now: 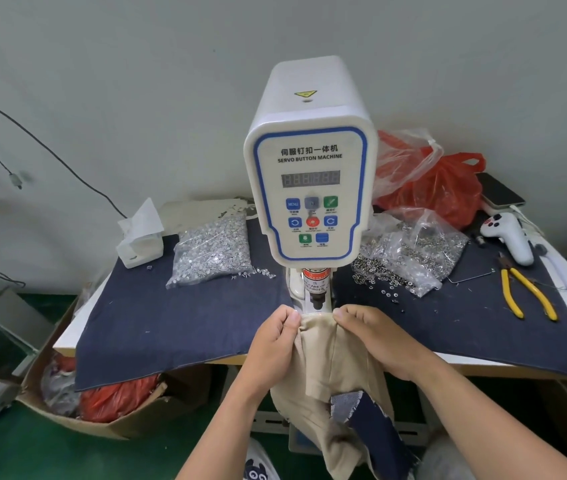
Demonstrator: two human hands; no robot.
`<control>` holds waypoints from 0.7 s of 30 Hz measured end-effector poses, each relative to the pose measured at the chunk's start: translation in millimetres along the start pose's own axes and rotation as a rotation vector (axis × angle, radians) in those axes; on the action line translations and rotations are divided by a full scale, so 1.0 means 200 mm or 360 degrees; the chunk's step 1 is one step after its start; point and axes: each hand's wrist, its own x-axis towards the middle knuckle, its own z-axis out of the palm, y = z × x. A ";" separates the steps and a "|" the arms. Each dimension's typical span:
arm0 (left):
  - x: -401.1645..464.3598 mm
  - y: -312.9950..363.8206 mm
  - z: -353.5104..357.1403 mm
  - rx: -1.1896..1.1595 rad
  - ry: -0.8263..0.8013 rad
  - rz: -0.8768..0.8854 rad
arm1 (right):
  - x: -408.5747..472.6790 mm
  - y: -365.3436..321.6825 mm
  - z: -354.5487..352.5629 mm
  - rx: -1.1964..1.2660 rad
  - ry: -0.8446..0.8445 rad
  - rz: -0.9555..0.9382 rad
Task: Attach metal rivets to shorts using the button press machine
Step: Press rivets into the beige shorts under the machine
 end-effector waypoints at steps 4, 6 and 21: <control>0.02 0.01 0.01 -0.0054 -0.0005 0.0015 | 0.00 0.00 0.01 0.0018 0.0023 0.0015; 0.02 0.00 0.02 -0.0084 -0.0015 0.0002 | 0.00 0.00 0.02 -0.0012 0.0035 0.0013; 0.02 0.01 0.04 0.0034 0.0032 -0.0090 | 0.00 0.02 0.02 -0.0128 0.0093 -0.0017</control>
